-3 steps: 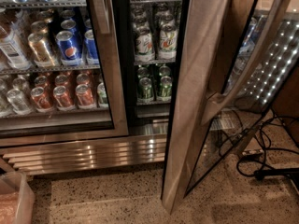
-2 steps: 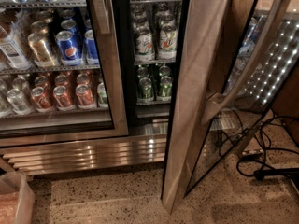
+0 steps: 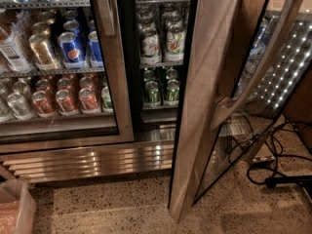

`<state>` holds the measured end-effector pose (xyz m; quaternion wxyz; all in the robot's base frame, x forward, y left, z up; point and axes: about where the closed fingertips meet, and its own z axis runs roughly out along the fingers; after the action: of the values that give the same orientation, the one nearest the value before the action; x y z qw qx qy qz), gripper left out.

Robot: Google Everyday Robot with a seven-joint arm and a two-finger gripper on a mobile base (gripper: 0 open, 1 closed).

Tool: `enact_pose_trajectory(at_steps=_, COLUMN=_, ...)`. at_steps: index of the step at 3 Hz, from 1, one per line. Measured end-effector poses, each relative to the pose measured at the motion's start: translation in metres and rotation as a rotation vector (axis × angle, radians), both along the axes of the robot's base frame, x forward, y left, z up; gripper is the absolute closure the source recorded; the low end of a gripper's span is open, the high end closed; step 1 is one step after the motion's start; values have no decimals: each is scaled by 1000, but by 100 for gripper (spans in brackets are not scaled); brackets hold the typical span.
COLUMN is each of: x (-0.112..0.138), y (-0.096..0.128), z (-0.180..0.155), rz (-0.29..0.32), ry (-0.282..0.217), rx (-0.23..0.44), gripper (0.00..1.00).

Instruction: Open right fridge door

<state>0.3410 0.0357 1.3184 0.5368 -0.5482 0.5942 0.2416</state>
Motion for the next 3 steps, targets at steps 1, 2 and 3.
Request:
enact_pose_trajectory(at_steps=1, x=0, y=0, z=0, rz=0, ry=0, rx=0, gripper=0)
enact_pose_trajectory(at_steps=2, x=0, y=0, z=0, rz=0, ry=0, rx=0, gripper=0)
enact_pose_trajectory(at_steps=3, x=0, y=0, z=0, rz=0, ry=0, rx=0, gripper=0)
